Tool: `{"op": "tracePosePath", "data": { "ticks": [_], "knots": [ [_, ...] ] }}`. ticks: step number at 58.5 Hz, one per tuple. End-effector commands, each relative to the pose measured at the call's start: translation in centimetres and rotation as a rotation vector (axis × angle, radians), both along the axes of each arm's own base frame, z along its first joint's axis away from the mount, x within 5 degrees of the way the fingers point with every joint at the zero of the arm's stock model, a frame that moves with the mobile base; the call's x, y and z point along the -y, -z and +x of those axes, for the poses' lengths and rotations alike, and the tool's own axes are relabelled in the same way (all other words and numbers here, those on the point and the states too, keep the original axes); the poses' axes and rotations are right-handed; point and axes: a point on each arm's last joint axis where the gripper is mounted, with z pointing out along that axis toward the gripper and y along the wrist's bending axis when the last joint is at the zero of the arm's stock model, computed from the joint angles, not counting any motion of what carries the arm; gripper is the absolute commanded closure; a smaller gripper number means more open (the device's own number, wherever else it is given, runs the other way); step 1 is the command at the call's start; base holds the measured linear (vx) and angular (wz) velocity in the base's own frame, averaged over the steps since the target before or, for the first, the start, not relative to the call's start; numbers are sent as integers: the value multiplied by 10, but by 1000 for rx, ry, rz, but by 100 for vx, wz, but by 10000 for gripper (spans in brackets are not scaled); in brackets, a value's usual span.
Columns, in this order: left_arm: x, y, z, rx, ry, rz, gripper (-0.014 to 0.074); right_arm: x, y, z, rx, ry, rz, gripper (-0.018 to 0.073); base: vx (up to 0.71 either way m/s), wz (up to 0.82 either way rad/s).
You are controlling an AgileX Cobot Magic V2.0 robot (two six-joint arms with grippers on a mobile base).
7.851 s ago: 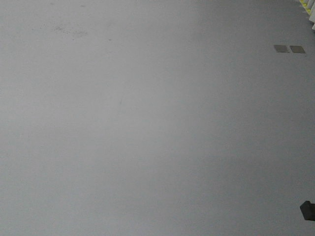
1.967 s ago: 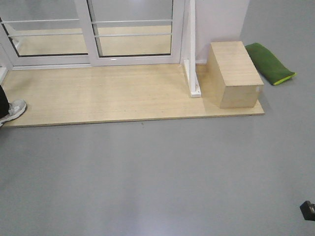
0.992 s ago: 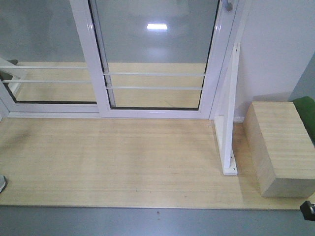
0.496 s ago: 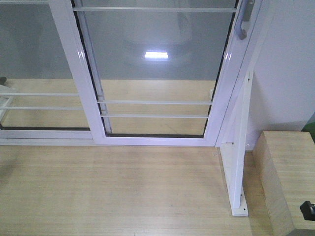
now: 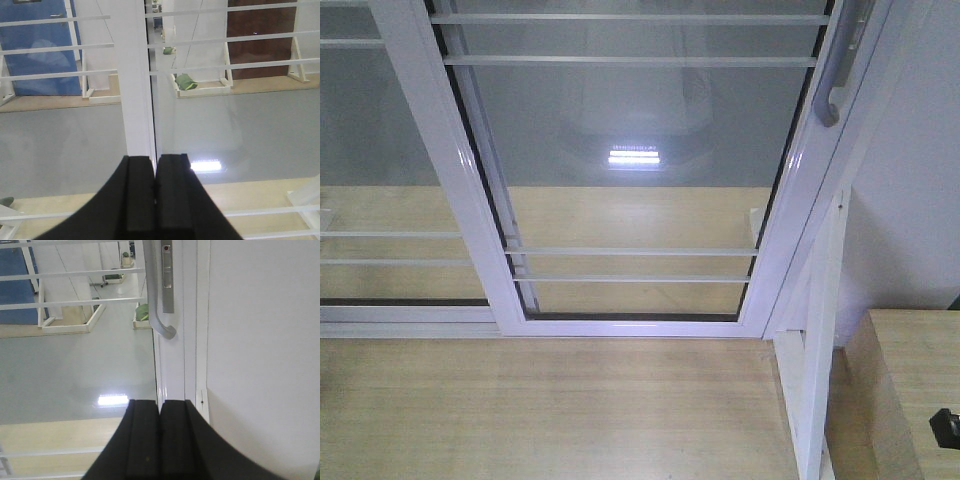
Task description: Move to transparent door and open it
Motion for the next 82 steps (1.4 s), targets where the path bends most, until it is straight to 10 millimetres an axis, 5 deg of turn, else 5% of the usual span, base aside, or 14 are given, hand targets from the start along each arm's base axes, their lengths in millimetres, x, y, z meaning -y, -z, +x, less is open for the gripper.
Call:
{"op": "tracePosePath", "data": {
  "ticks": [1,82],
  "knots": [
    [1,-3,0,83,13,-16,603,2,-7,0,90,22,-10,565,22,-1],
    [1,-3,0,83,13,-16,603,2,-7,0,90,22,-10,565,8,-1]
  ]
}}
